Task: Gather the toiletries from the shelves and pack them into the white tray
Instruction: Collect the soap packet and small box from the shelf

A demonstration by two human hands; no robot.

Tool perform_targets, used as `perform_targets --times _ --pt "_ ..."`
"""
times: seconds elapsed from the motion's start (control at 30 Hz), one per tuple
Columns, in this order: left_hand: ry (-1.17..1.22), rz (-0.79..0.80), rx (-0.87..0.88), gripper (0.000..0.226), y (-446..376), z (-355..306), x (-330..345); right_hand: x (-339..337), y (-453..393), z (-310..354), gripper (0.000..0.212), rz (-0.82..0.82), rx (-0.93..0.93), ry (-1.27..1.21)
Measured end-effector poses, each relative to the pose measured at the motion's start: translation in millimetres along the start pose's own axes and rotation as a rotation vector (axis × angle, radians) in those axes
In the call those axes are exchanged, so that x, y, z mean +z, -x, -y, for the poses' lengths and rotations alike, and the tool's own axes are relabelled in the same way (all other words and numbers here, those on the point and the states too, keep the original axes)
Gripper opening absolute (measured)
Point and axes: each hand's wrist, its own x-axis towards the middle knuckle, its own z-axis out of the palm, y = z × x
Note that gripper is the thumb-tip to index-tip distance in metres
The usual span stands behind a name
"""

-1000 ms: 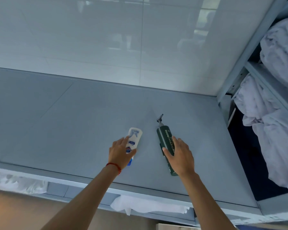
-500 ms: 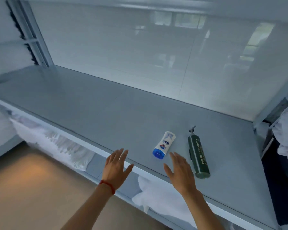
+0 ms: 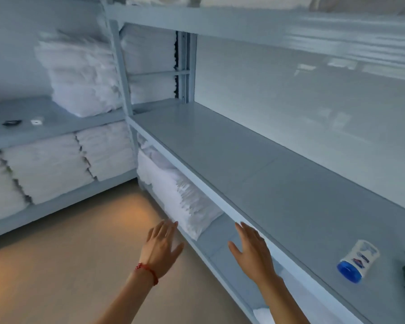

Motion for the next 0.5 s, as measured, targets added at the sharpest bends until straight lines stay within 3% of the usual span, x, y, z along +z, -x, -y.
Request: perform_targets --times 0.07,0.27,0.5 --pt "-0.01 0.006 -0.06 0.067 -1 53 -17 22 -24 46 0.055 0.012 -0.065 -0.004" --pt "-0.014 -0.082 -0.235 0.088 10 184 -70 80 -82 177 0.051 -0.003 -0.294 -0.052" --pt "-0.016 -0.173 -0.449 0.082 26 289 -111 126 -143 297 0.056 0.095 -0.543 -0.016"
